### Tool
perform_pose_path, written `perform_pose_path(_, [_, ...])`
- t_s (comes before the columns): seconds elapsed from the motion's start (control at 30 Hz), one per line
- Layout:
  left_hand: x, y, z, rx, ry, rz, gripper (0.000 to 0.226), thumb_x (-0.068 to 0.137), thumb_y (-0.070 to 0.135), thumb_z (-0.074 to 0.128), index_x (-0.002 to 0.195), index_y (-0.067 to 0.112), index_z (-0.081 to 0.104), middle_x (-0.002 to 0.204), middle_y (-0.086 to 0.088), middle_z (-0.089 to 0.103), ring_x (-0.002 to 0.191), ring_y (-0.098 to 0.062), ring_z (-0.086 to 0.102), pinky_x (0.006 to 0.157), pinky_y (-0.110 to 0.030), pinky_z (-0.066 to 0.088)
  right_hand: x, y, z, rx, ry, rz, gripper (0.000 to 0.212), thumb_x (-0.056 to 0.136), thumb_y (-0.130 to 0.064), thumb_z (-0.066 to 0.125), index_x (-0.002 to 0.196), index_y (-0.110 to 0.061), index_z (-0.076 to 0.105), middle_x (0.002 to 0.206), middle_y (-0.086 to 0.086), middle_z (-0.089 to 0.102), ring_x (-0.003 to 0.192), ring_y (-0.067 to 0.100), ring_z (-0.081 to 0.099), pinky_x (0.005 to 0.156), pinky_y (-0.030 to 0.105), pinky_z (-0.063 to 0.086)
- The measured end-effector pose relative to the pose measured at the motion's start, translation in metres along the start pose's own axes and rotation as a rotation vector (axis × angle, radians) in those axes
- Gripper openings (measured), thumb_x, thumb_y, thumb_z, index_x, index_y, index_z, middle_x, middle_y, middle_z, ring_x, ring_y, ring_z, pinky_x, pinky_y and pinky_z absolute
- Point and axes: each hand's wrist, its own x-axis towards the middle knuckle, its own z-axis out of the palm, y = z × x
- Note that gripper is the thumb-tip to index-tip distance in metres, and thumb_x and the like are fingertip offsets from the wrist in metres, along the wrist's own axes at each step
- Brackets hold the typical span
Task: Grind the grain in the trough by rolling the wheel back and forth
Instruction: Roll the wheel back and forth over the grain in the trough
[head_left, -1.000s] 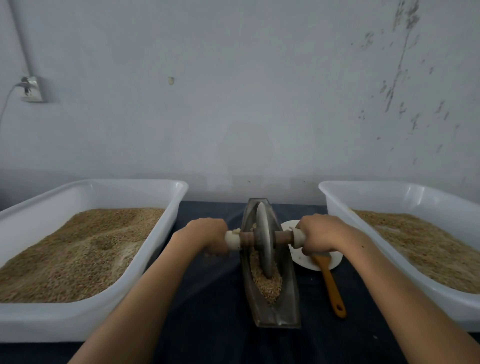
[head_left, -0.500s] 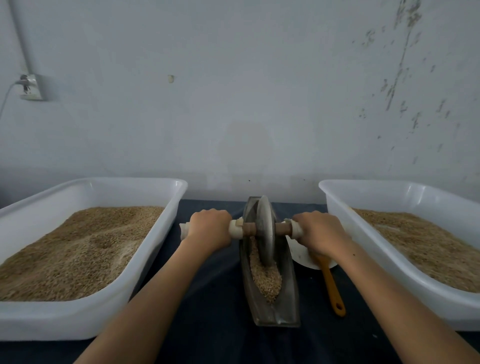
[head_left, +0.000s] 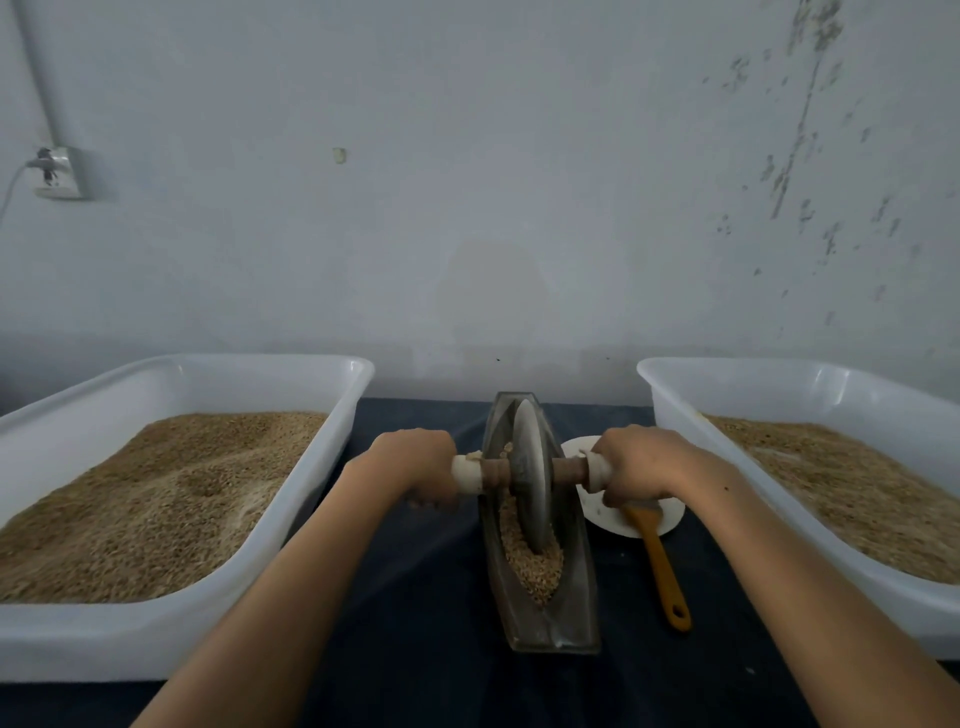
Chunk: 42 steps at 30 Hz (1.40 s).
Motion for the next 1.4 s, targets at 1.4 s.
perform_pose_path(1.4, [-0.002,0.004,0.000,0.085,0.082,-0.030,0.034,0.076,0.032,0.073,0.105,0.019,0.061,0.095,0.001,0.066,0.085,-0.016,0.062,0.075,-0.031,0.047,0.003,0.001,0.005,-0.057,0.120,-0.002,0.012,0.082,-0.023,0.066,0.091,-0.026,0.058,0.085,-0.003,0.063,0.079,0.014,0.061,0.070,0.027,0.048])
